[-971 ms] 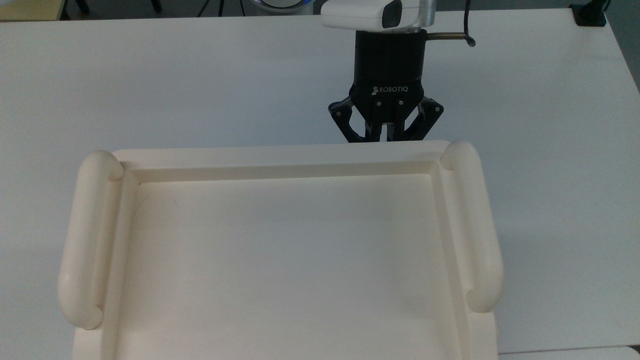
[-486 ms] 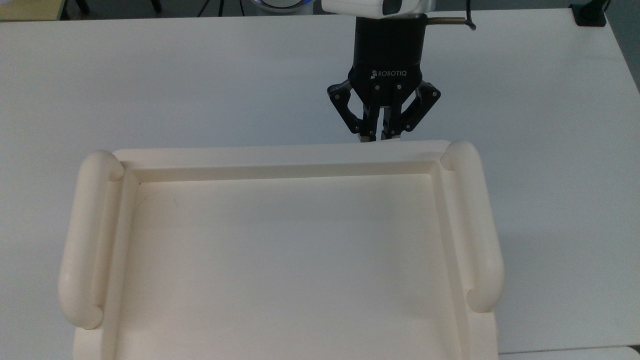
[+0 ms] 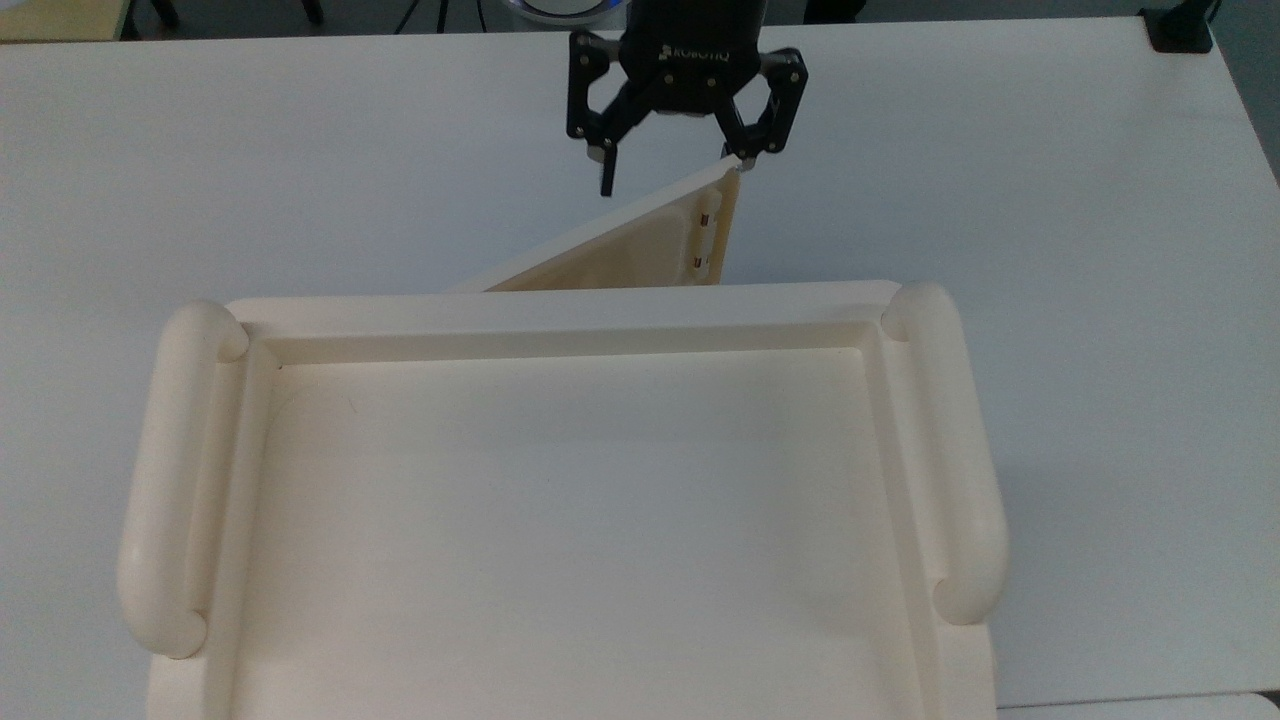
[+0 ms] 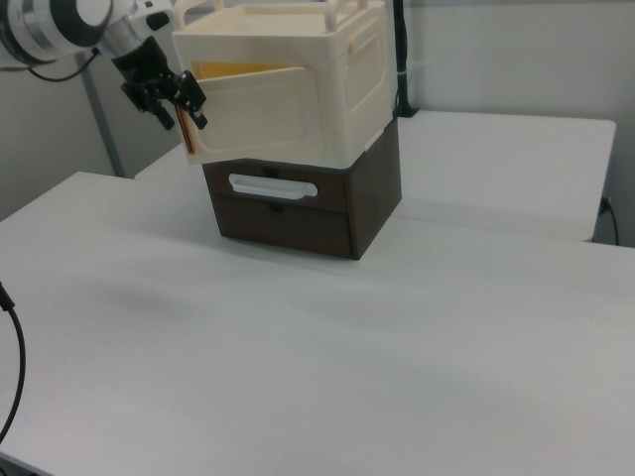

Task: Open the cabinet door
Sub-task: 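Pull the door edge outward, swinging the door open on its hinge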

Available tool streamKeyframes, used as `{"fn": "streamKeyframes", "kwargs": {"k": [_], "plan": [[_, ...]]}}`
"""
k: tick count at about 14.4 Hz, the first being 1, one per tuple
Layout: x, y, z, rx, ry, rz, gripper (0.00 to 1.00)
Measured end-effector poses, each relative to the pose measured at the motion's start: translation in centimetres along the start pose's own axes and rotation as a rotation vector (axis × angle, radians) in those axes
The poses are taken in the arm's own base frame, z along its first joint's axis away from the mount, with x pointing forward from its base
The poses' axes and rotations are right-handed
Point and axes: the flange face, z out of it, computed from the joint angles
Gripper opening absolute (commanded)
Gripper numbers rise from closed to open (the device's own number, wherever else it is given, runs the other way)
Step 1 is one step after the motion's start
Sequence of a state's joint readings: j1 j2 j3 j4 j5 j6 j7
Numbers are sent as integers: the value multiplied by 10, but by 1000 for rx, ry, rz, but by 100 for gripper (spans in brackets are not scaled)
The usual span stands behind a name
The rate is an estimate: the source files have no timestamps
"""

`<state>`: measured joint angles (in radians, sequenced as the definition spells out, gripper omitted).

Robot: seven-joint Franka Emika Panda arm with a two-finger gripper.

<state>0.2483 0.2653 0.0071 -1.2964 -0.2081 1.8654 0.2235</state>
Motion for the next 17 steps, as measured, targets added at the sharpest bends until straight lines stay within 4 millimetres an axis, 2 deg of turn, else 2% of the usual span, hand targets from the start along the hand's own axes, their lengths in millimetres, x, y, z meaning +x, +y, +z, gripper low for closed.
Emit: {"fn": "streamKeyframes", "kwargs": {"k": [2,6,9,10,14,17], "plan": [[-9,9,-21,-9,-25,2,92],[-21,33,-76,4,22,-22,95],[-16,33,-90,54,93,-15,95],[-11,29,-89,72,125,-16,95],[0,0,-62,98,146,-49,95],[0,-7,-48,98,125,-58,96]]}}
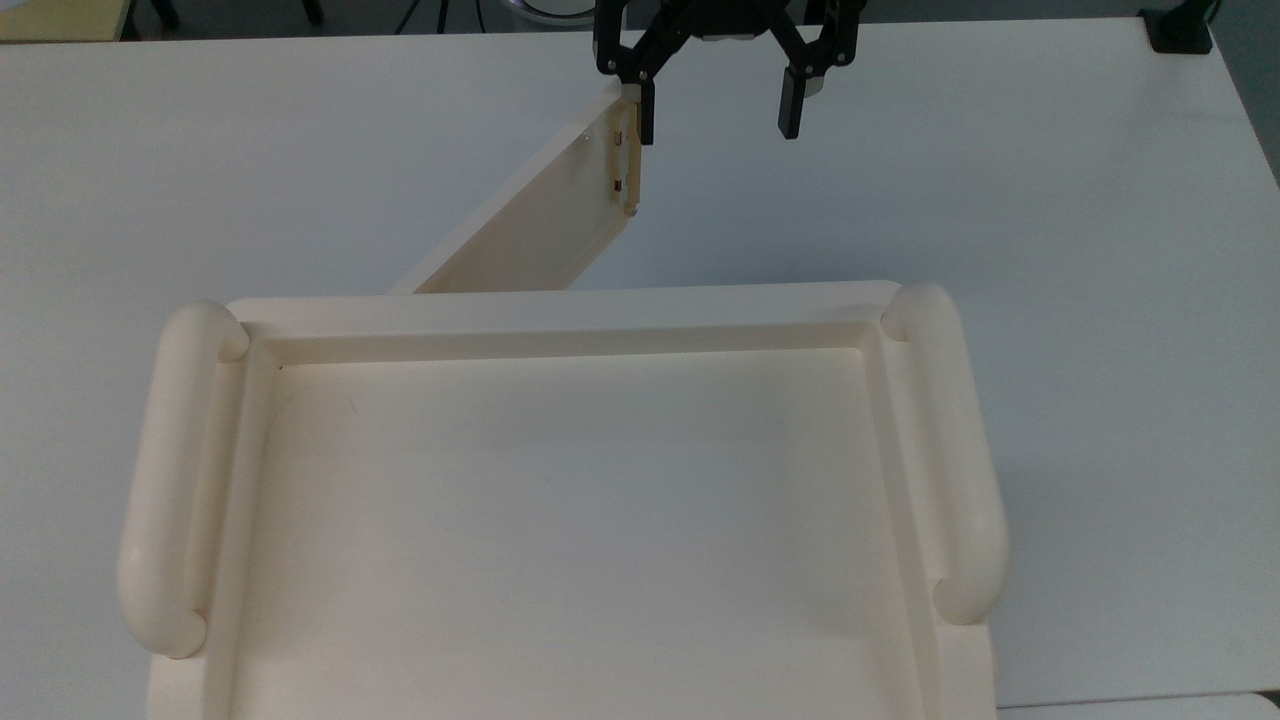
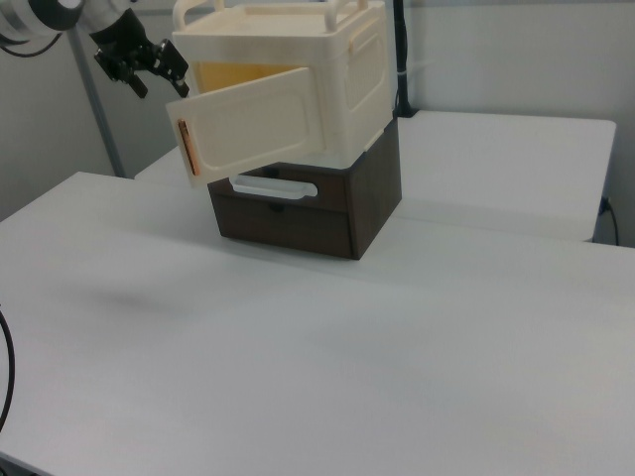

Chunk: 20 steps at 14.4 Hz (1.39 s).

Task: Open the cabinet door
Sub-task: 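Pull the door edge outward, swinging the door open on its hinge, then release the door and move the gripper back from the cabinet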

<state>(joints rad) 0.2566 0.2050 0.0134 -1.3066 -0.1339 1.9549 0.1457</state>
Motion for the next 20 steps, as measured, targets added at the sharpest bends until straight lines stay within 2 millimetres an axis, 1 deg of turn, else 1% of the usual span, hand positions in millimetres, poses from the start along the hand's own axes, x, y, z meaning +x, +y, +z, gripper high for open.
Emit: {"fn": "streamKeyframes", "kwargs": {"k": [1,2,4,6,7,9,13,18,20], "plan": [[-1,1,4,-2,-8,1,97],[-3,7,9,-8,-23,8,97],[-10,26,18,-31,-89,33,98],[-20,57,26,-61,-187,71,100],[-23,64,28,-68,-213,79,100],[-29,69,31,-75,-258,86,100],[-36,69,41,-77,-299,84,100],[-60,76,59,-85,-368,91,100],[-69,86,61,-89,-390,101,100]]}}
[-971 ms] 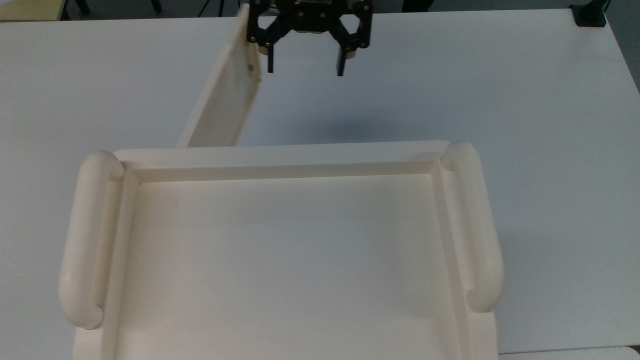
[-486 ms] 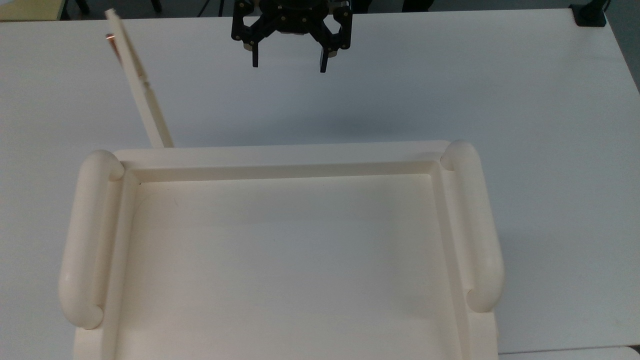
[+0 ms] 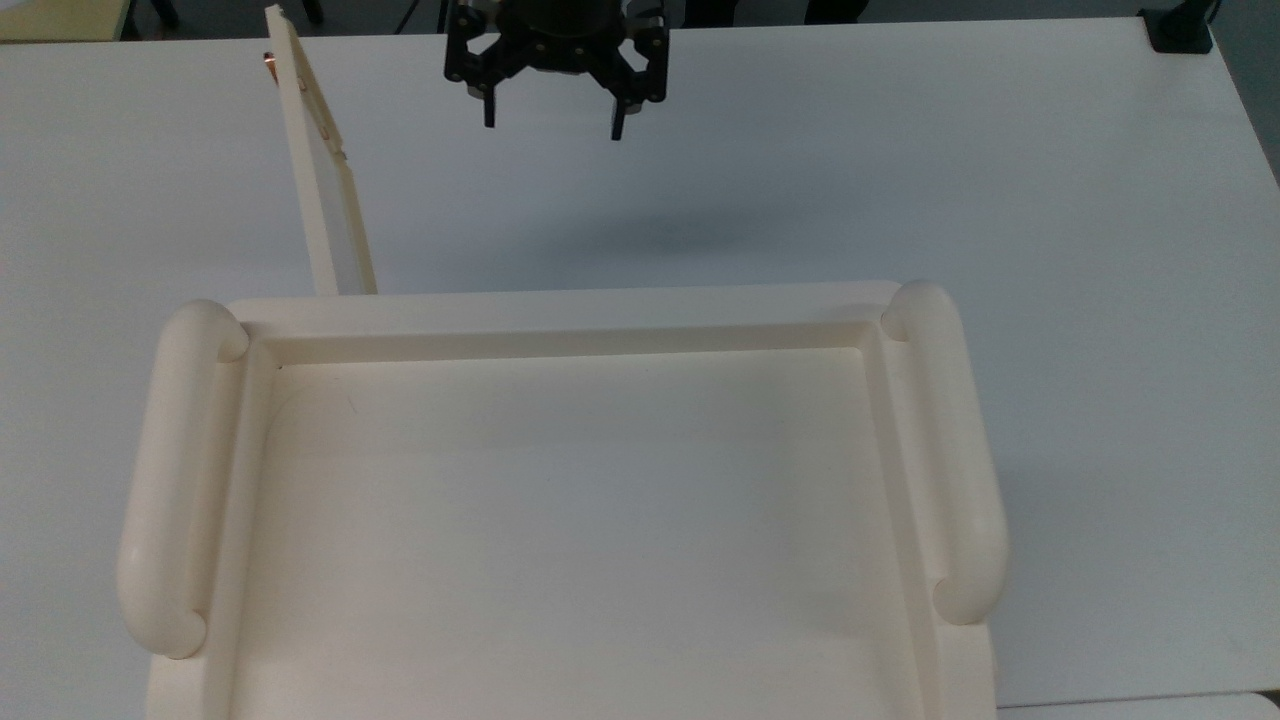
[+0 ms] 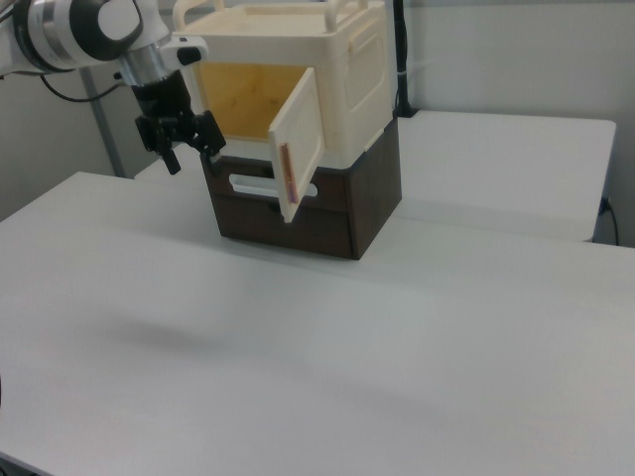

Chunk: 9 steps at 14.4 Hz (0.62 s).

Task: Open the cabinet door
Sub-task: 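Release the door and move the gripper back from the cabinet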

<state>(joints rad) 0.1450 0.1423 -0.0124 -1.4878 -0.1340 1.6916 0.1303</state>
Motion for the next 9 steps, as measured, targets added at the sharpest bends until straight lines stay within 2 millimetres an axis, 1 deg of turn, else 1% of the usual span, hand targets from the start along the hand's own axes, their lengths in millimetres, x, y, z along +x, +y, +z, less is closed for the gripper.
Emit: {"fn": "streamKeyframes", "kwargs": {"k": [3,5,7,9], "plan": [[-7,26,7,-6,-45,-2,100],[-8,38,10,6,-55,11,100],[-8,43,10,22,-57,19,100],[-8,43,9,26,-57,20,100]]}}
